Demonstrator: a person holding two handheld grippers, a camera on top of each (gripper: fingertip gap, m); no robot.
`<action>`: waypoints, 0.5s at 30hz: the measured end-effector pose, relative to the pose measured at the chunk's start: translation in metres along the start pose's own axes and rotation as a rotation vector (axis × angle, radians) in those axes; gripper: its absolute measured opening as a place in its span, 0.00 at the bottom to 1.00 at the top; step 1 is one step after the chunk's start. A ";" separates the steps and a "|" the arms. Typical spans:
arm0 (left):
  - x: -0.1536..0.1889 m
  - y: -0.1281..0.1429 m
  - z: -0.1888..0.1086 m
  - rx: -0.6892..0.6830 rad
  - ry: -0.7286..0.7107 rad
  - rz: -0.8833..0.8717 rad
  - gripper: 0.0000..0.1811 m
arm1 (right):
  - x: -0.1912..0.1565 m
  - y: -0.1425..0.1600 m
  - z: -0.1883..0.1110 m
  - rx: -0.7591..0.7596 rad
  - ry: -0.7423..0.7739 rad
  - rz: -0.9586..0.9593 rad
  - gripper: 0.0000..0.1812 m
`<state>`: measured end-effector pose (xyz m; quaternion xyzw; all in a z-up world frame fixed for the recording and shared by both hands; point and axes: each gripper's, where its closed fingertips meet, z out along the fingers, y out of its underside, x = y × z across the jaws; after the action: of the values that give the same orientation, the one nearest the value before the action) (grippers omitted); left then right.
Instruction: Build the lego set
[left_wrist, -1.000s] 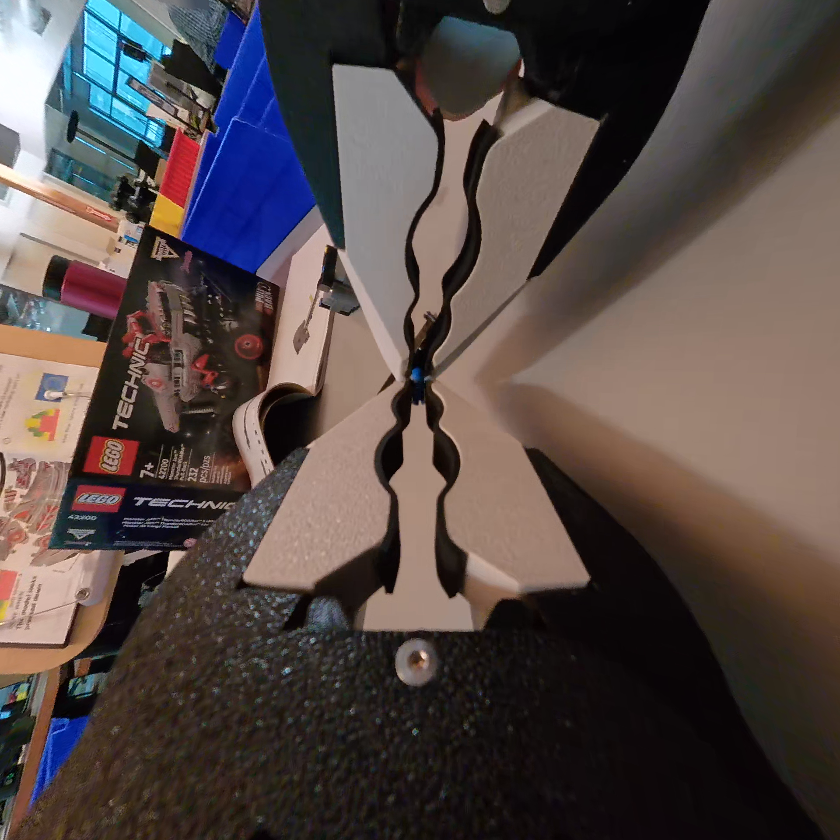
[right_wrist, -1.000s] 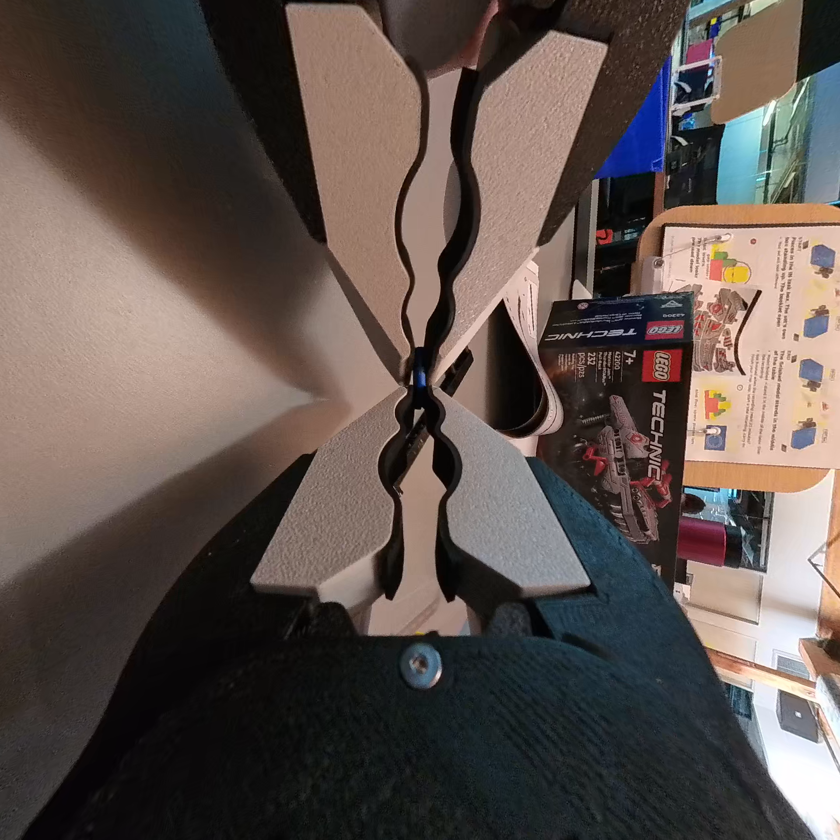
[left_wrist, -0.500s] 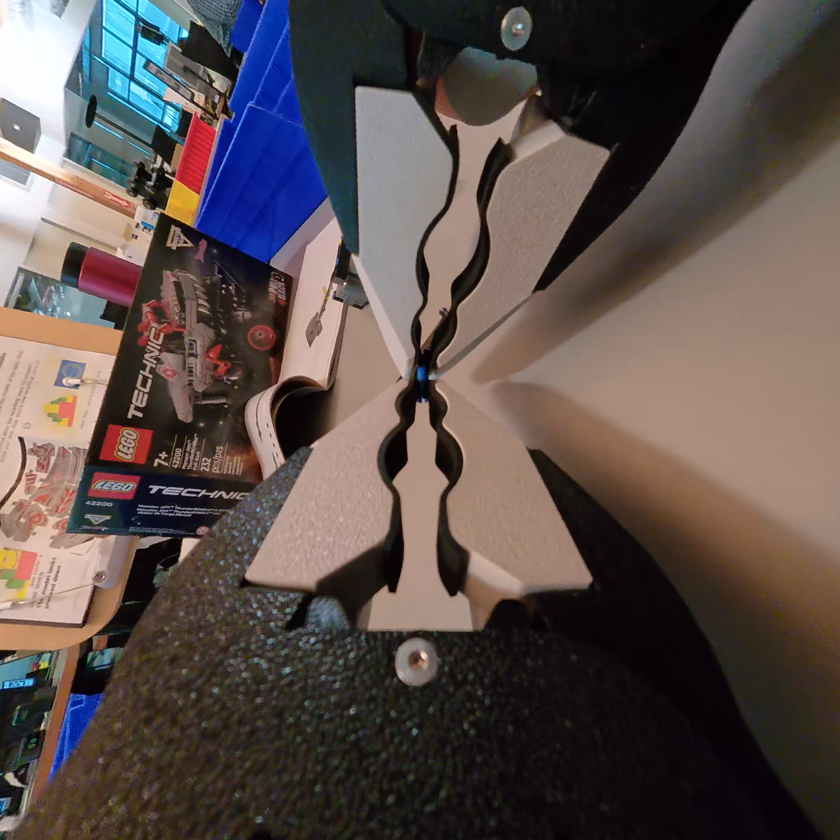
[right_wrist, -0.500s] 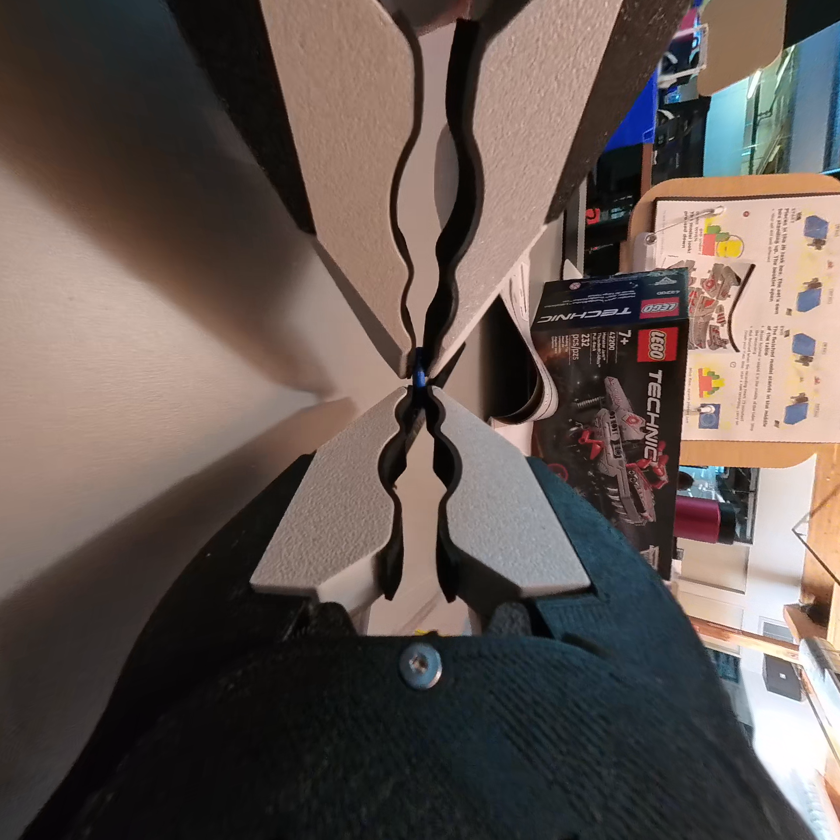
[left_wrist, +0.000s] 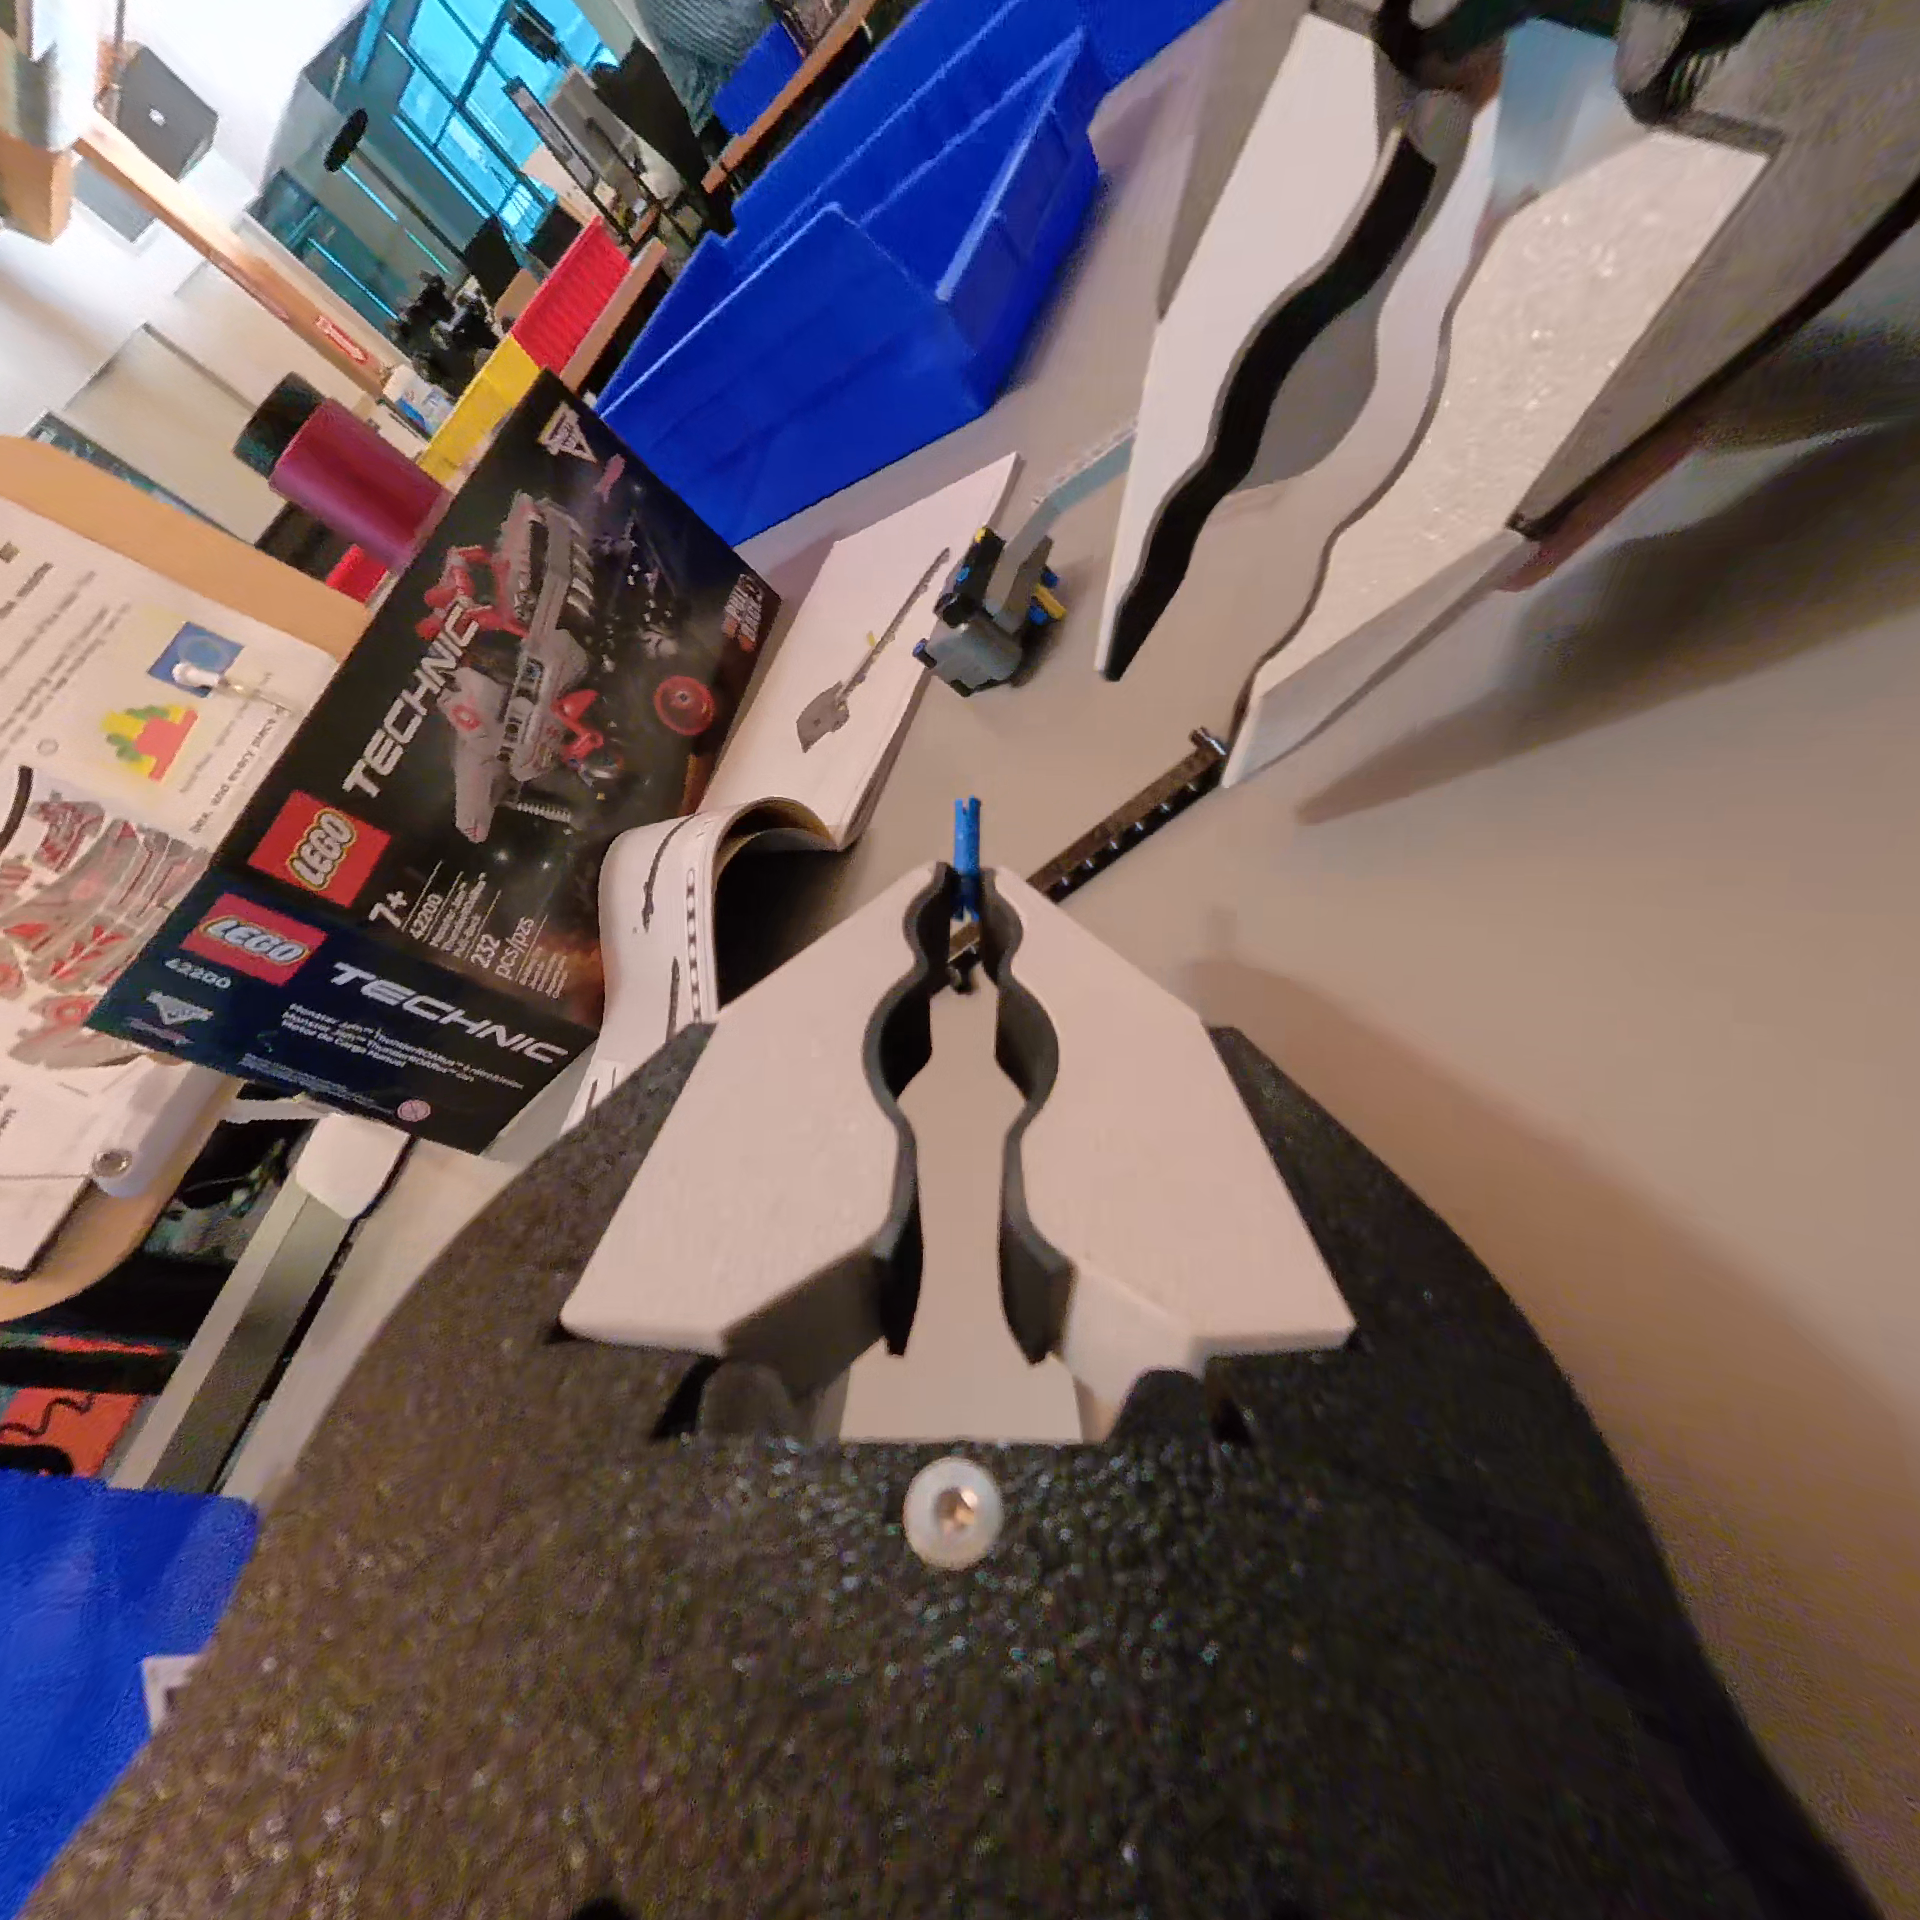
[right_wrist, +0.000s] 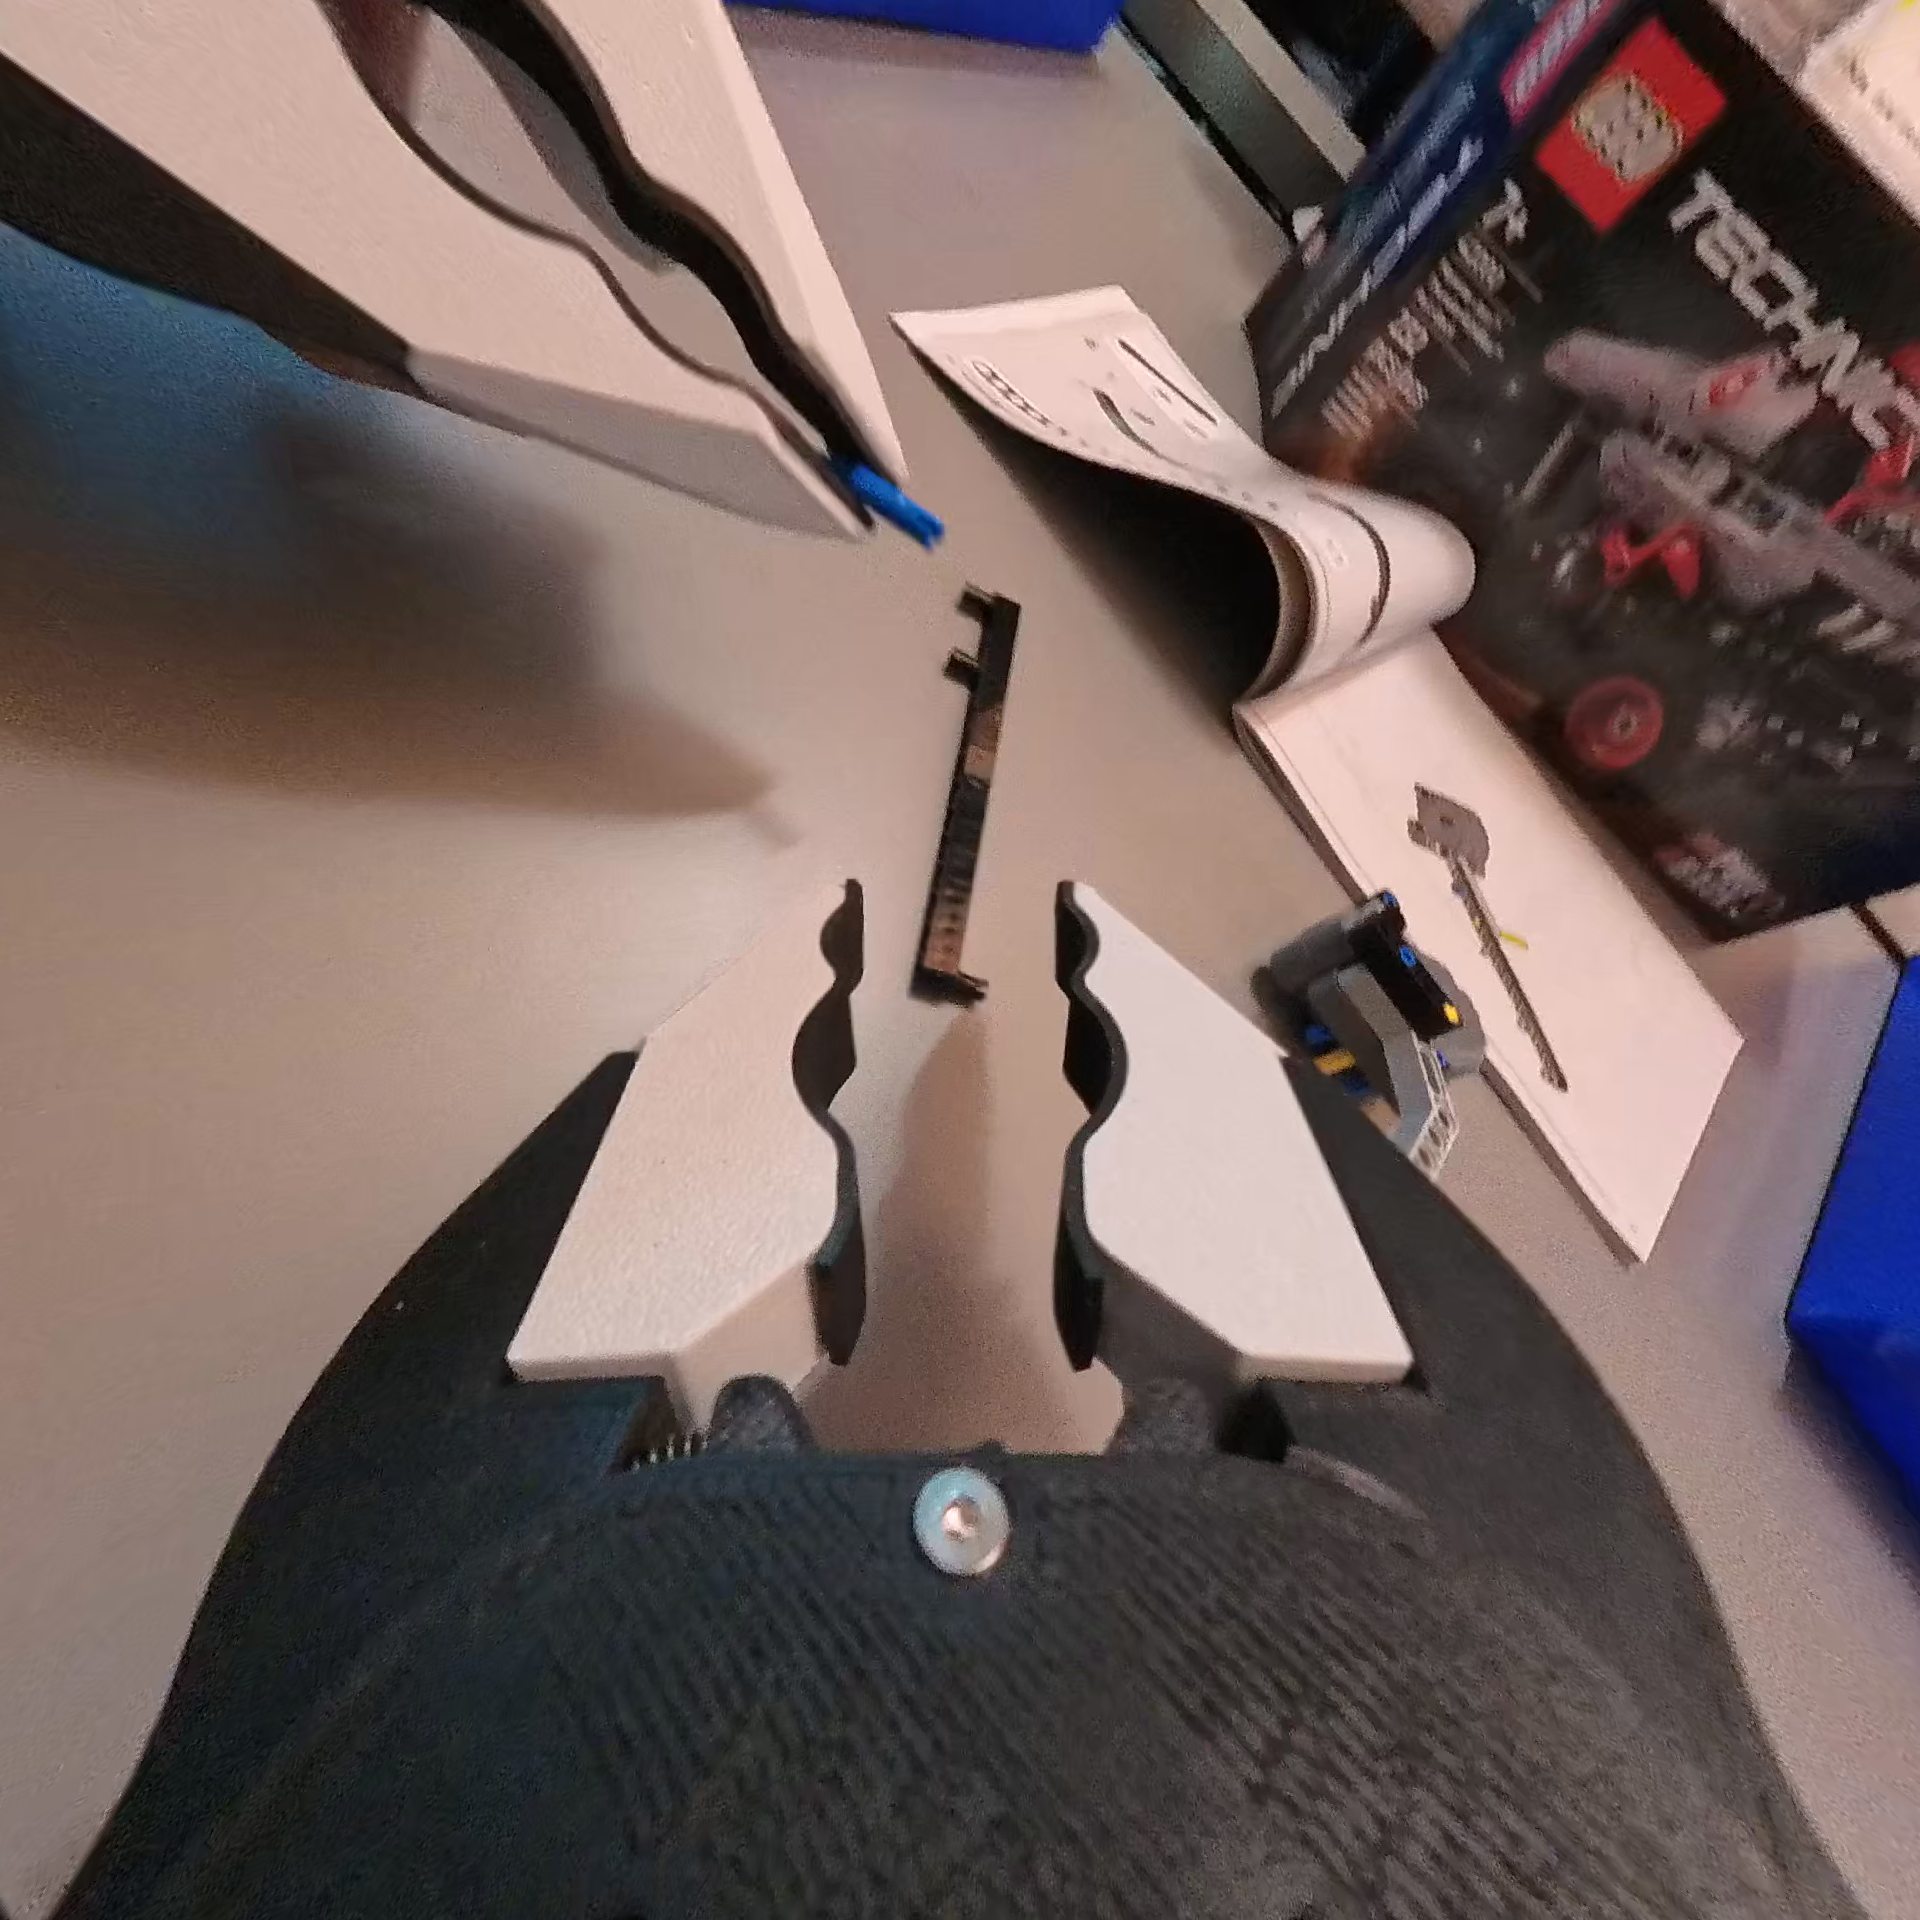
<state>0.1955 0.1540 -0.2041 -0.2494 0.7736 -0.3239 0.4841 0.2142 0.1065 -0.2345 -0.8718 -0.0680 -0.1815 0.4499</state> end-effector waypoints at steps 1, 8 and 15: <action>-0.003 0.001 0.000 0.001 -0.010 -0.008 0.01 | 0.002 0.005 0.002 -0.027 0.001 0.015 0.20; -0.009 0.008 -0.005 -0.005 -0.043 0.005 0.01 | -0.003 0.010 0.015 -0.074 -0.064 0.107 0.21; -0.012 0.012 -0.012 0.004 -0.047 -0.032 0.01 | -0.006 0.012 0.022 -0.090 -0.127 0.142 0.19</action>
<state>0.1886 0.1733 -0.2022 -0.2685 0.7572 -0.3271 0.4975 0.2177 0.1175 -0.2577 -0.9035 -0.0263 -0.0967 0.4167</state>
